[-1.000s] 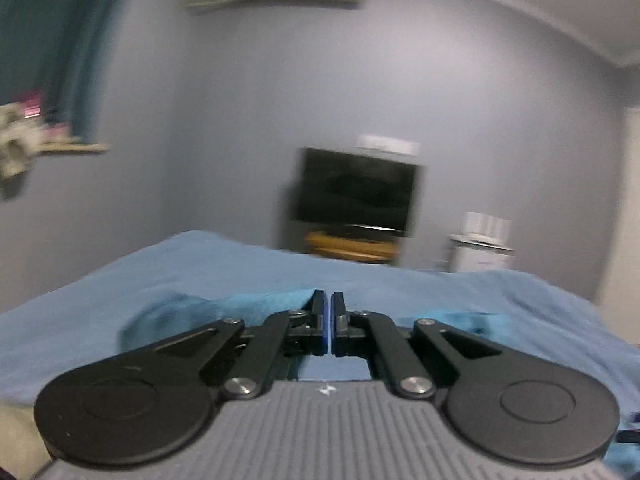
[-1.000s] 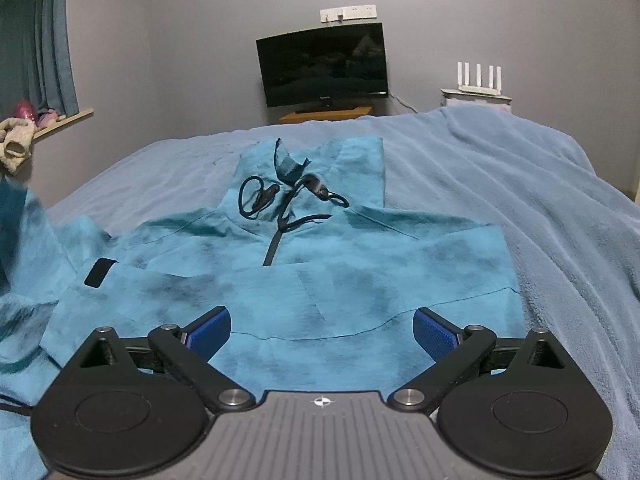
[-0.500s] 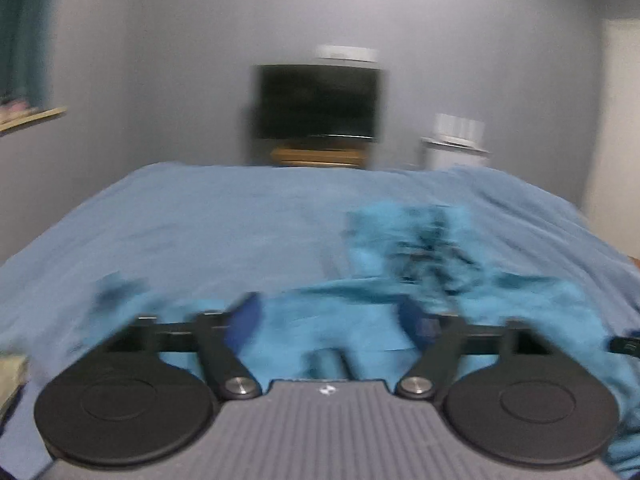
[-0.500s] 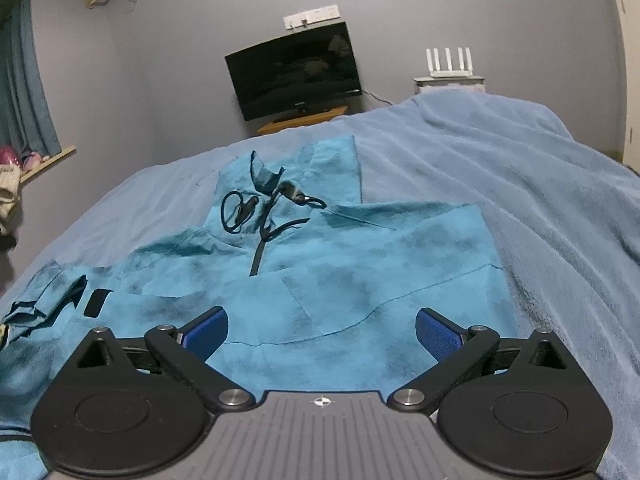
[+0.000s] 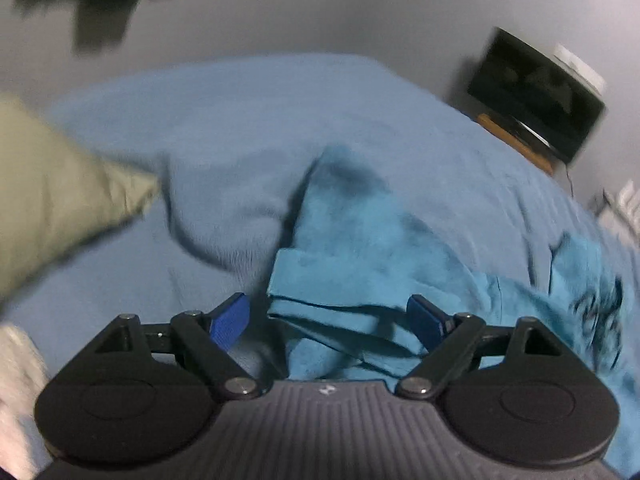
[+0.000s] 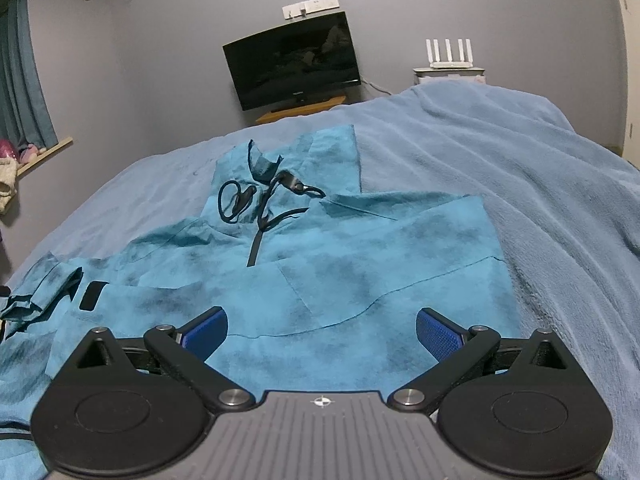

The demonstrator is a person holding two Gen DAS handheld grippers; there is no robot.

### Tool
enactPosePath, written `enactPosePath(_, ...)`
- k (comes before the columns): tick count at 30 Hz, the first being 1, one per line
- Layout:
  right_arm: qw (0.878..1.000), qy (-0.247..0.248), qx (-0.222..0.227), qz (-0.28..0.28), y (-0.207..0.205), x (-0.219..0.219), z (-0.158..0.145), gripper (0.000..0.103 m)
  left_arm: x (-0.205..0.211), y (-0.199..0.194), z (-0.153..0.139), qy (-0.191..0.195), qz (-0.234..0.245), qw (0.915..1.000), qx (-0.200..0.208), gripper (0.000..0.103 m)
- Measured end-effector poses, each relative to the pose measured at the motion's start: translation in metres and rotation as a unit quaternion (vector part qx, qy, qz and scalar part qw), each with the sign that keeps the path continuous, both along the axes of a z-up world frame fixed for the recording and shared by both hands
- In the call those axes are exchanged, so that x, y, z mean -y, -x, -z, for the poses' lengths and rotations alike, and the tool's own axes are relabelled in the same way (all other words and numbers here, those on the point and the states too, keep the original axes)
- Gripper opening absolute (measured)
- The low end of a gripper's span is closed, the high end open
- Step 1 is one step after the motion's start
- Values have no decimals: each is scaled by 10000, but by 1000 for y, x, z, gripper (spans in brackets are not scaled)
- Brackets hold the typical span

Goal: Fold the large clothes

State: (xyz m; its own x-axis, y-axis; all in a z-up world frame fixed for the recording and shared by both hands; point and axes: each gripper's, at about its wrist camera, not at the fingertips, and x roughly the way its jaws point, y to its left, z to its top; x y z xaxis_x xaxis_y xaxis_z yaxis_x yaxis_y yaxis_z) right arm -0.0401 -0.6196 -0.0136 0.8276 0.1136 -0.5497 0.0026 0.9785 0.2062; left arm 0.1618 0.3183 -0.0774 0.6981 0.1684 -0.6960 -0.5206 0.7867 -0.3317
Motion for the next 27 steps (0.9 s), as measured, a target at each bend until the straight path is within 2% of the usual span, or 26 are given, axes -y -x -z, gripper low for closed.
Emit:
enactPosePath(2, 10000, -1, -28, 11, 0, 0, 1, 102, -15, -7, 15, 634, -151, 9978, 97, 85)
enactPosePath(3, 10000, 3, -42, 13, -1, 0, 2, 102, -24, -9, 23, 1061, -136, 9940, 231, 71)
enactPosePath(4, 10000, 9, -52, 12, -1, 0, 2, 102, -32, -8, 24, 1354, -95, 9900, 398, 44)
enactPosePath(5, 10000, 16, -55, 10, -2, -1, 2, 102, -36, -8, 23, 1457, -76, 9881, 486, 34)
enactPosePath(6, 10000, 22, -52, 7, -2, -1, 2, 102, -38, -9, 18, 1397, -4, 9884, 594, 15)
enactPosePath(8, 10000, 34, -40, -7, -2, -1, 2, 102, -36, -8, -1, 1113, 289, 9895, 873, 10)
enactPosePath(11, 10000, 23, -41, -36, -3, -1, 2, 102, -25, -6, -39, 753, 767, 9844, 1392, 5)
enactPosePath(14, 9999, 29, -51, -98, -5, -3, 2, 102, -8, 4, -91, 464, 1298, 9724, 1884, 4)
enactPosePath(16, 9999, 41, -39, -146, -5, -4, 2, 102, 6, 7, -124, 396, 1723, 9603, 2157, 3)
enactPosePath(19, 9998, 50, 15, -187, -3, -5, 1, 102, 41, 10, -170, 261, 2485, 9368, 2449, 3)
enactPosePath(21, 9998, 44, 47, -188, -2, -6, 0, 102, 77, 13, -198, 174, 3091, 9149, 2590, 2)
enactPosePath(24, 9999, 11, 58, -161, -1, -4, 0, 102, 130, 4, -219, 233, 3778, 8866, 2657, 2)
enactPosePath(27, 9999, -27, 102, -119, 1, -2, 0, 102, 188, -15, -220, 565, 4418, 8586, 2539, 2)
